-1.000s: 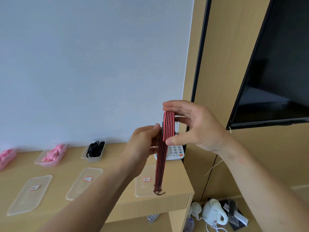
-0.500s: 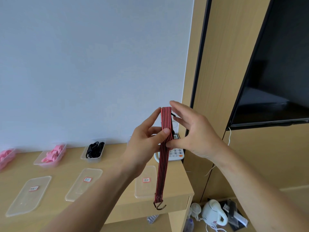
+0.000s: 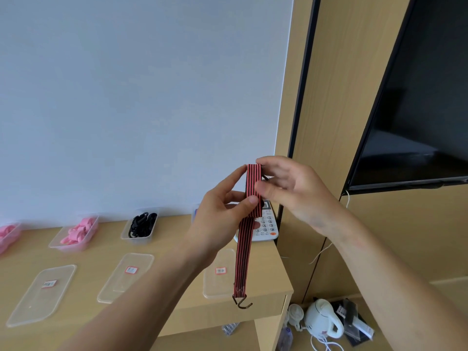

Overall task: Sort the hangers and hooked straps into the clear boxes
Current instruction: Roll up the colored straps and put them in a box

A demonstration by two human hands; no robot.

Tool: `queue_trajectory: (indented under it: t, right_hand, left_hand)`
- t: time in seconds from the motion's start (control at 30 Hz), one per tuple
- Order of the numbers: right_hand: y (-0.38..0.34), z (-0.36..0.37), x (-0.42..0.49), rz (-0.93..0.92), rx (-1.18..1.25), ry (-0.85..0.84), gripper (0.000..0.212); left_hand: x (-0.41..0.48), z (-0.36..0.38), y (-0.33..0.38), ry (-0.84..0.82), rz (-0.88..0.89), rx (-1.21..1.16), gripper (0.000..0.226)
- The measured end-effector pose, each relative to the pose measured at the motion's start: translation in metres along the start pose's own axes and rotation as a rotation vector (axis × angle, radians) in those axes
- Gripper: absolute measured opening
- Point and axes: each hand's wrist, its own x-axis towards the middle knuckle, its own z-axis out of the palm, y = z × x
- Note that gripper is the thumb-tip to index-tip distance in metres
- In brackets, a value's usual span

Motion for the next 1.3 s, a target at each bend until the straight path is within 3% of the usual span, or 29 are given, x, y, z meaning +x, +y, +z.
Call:
queue_trajectory:
  t: [0.07,0.13,0.27,0.53,0.87,1.03,1.17,1.3]
  right_hand:
    - [0.000,-0.004,0.007,0.024,0.046,0.053,0.042]
    - [0.000,-0.006,0.012,0.046,0.104,0.094,0.039]
    - [0.005,-0.007,0.015,0.063,0.194,0.162,0.024]
    - [0.005,-0.003,0.013,0.046,0.189,0.183,0.029]
    - [-0.003,0.003,0.008,-0.225,0.044,0.272,0.039]
    - [0.000,0.007,0.005,-0.404,-0.081,0.309,0.045]
    - [0.000,0.008,0.001,-0.578,-0.221,0.310,0.041]
    - [-0.004,0.015,-0.007,-0.674,-0.338,0.321,0.034]
  left_hand:
    - [0.001,0.003,-0.001,0.013,-0.008,-0.003,0.051]
    - [0.001,0.005,-0.001,0.010,-0.008,0.001,0.046]
    - [0.001,0.005,-0.001,-0.043,0.008,0.033,0.056]
    - [0.003,0.008,-0.004,0.043,0.021,0.037,0.046]
    - [0.005,0.009,-0.008,0.160,-0.073,-0.016,0.008]
    - [0.003,0.007,-0.002,0.093,-0.142,-0.062,0.020]
    - [0.006,0.004,0.005,0.014,-0.222,-0.253,0.041]
    - [0.010,0.000,0.009,-0.004,-0.208,-0.292,0.042]
